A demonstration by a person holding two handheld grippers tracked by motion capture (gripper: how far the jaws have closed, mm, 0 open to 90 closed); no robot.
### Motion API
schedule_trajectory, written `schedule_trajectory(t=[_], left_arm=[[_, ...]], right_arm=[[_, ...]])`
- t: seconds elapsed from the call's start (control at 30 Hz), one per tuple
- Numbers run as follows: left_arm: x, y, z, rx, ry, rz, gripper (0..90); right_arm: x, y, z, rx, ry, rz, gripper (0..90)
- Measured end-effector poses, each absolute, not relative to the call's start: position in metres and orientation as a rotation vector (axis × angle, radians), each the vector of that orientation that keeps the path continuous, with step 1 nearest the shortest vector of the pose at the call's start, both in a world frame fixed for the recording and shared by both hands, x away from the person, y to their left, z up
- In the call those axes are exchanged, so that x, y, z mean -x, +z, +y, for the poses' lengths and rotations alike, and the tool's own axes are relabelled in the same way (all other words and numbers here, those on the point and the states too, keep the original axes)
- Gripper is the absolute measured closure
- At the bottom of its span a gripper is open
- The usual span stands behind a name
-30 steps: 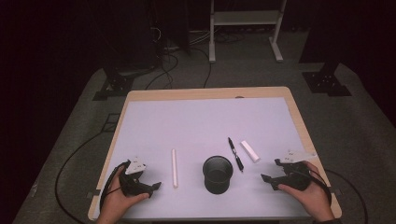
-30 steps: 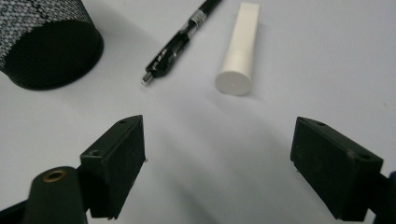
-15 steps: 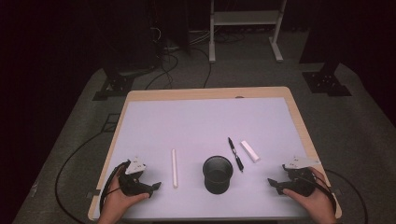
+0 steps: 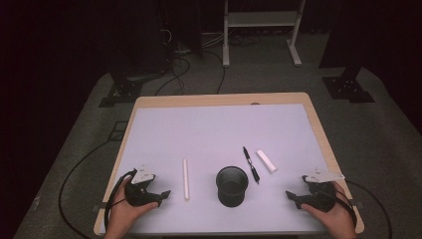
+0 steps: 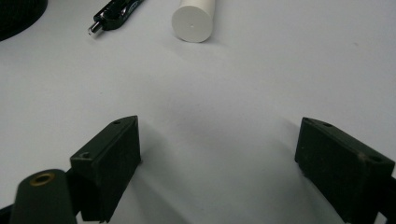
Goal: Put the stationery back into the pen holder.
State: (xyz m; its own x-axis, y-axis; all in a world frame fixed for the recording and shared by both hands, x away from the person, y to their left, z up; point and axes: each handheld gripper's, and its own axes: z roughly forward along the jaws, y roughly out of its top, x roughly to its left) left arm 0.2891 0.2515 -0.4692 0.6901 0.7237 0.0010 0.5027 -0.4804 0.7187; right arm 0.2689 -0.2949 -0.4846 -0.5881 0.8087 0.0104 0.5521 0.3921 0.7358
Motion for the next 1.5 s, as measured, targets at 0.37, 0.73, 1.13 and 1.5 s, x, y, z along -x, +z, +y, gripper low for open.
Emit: schedule_trajectory(t=[0.37, 0.73, 1.13, 1.5], left_arm=[[-0.293, -0.458, 0.242, -2.166, 0.394, 0.943, 22.9], [-0.304, -0.447, 0.231, -2.144, 0.407, 0.954, 27.4], [-0.32, -0.438, 0.226, -2.122, 0.404, 1.003, 33.1], [-0.335, -0.437, 0.213, -2.12, 0.394, 1.02, 39.2]], right_arm=[[-0.269, -0.485, -0.295, -1.186, 1.021, 2.309, 13.0], [-0.269, -0.485, -0.295, -1.183, 1.021, 2.308, 13.1], [-0.269, -0.485, -0.295, -1.184, 1.02, 2.308, 13.1], [-0.269, -0.485, -0.295, -1.184, 1.02, 2.309, 13.1]])
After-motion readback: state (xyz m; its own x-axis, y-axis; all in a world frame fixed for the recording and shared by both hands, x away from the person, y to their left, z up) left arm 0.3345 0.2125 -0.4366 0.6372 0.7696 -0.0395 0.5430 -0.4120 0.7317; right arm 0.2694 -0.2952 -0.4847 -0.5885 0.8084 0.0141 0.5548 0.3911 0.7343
